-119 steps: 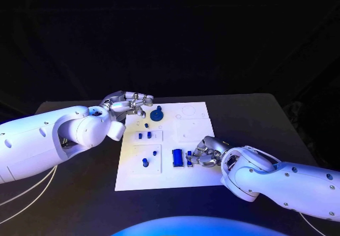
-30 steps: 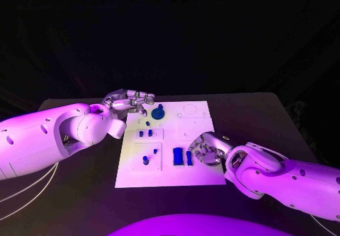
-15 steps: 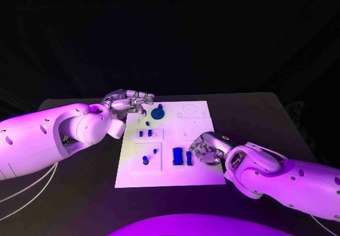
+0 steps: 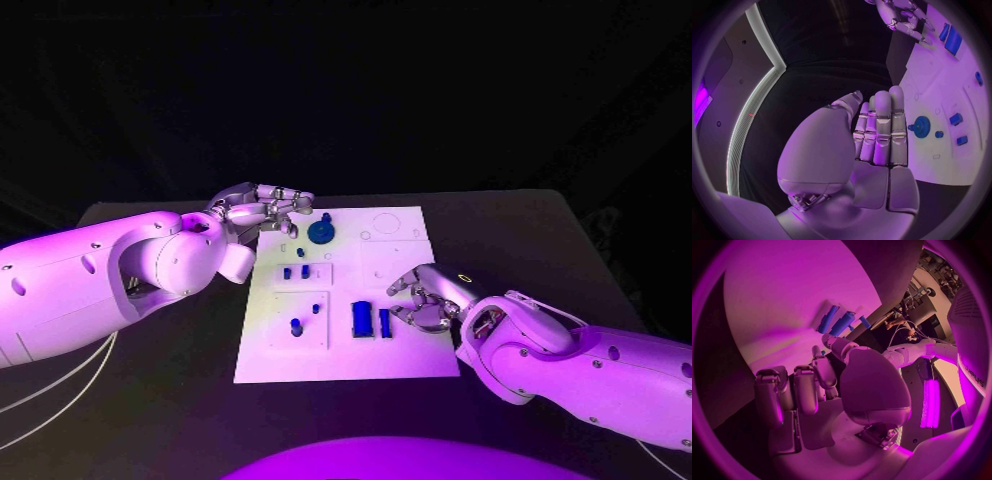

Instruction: Assemble the parts on the task board

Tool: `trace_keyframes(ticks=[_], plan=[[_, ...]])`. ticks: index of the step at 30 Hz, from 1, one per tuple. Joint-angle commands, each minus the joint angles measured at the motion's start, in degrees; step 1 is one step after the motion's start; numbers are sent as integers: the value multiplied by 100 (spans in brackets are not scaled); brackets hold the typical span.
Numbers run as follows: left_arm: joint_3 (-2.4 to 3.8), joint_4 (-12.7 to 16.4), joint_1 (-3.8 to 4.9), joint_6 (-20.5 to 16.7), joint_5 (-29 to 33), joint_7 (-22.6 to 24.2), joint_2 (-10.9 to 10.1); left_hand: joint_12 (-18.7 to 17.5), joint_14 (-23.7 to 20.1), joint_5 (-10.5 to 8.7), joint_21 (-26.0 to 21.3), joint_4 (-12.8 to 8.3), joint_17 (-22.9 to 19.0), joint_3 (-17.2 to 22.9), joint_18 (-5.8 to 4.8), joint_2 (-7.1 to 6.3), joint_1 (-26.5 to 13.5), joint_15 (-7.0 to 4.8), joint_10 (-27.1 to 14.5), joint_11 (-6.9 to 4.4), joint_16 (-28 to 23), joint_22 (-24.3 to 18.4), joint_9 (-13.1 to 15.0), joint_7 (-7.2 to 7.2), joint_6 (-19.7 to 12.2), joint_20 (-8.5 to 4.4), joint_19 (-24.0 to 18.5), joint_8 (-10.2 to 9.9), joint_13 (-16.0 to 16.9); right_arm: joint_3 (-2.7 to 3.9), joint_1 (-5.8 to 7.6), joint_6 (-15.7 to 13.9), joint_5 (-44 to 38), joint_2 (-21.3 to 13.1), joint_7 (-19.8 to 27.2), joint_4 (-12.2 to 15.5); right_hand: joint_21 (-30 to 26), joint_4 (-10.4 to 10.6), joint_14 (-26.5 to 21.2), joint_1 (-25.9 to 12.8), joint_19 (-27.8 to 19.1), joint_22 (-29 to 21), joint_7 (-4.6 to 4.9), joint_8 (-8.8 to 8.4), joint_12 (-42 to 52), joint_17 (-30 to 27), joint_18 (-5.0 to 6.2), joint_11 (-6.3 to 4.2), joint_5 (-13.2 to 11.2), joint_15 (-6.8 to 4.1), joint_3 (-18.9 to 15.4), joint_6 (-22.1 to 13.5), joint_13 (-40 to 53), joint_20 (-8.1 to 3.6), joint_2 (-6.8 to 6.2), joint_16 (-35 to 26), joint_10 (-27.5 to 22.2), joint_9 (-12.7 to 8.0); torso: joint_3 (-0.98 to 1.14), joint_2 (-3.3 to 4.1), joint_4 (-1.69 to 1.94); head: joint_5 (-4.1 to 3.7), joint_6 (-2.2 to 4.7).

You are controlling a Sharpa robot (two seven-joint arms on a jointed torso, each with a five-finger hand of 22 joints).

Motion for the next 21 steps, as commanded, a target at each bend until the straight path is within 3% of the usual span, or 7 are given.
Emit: trace_keyframes(ticks=[1, 6, 8, 10, 18, 21], plan=[[3, 16, 3, 71, 12, 19, 5, 38, -12, -4, -34, 1, 0, -30, 29, 30, -6, 46, -49, -2, -8, -8, -9, -10, -37, 16, 17, -3, 7, -1, -5, -245, -21, 2, 39, -38, 27, 8, 394, 12, 600, 1509, -6, 28, -28, 589, -38, 23, -181, 33, -191, -9, 85, 39, -38, 21, -21, -26, 0, 0, -4, 1, 1], [3, 18, 3, 74, 12, 18, 5, 38, -12, -4, -34, 1, 0, -30, 29, 30, -6, 46, -49, -2, -8, -8, -9, -10, -37, 16, 17, -3, 7, -1, -15, -201, -28, 39, 0, -111, 27, 26, 396, 76, 600, 1509, -54, 117, 12, 596, -38, -11, -440, 8, -442, 154, 101, 24, -27, 25, -12, -27, 3, 6, -1, -4, 0], [3, 18, 3, 75, 12, 17, 5, 38, -12, -4, -34, 1, 0, -30, 29, 30, -6, 46, -49, -2, -8, -8, -9, -10, -37, 16, 17, -3, 7, -1, -28, -180, -48, 61, -39, -143, 27, 40, 396, 89, 600, 1509, -101, 225, 46, 598, -38, -56, -656, -19, -599, 301, 119, 3, -47, 27, -3, 0, 5, 9, 4, -4, -2], [3, 18, 3, 77, 12, 15, 5, 38, -12, -4, -34, 1, 0, -30, 29, 30, -6, 46, -49, -2, -8, -8, -9, -10, -37, 16, 17, -3, 7, -1, -45, -168, -82, 87, -96, -178, 27, 67, 396, 101, 600, 1509, -171, 370, 75, 600, -38, -99, -691, -63, -816, 445, 134, -36, -57, 27, 1, 40, 5, 6, 4, 0, -9], [3, 19, 3, 82, 12, 12, 5, 38, -12, -4, -34, 1, 0, -30, 29, 30, -6, 46, -49, -2, -8, -8, -9, -10, -37, 16, 17, -3, 7, -2, -95, -206, -199, 180, -293, -262, 27, 90, 397, 201, 600, 1509, -463, 1151, 181, 600, -38, -335, -699, -257, -1426, 903, 193, -204, 1, 22, 52, 435, 4, 4, -2, 10, -20], [3, 18, 3, 84, 12, 10, 7, 38, -12, -4, -34, 1, 0, -30, 29, 30, -6, 46, -49, -2, -8, -8, -9, -10, -37, 16, 17, -3, 7, -2, -105, -225, -219, 214, -335, -267, 27, 125, 400, 261, 600, 1509, -567, 1677, 257, 602, -38, -423, -699, -340, -1761, 761, 237, -294, 90, 19, 100, 802, 4, 4, -3, 11, -22]])
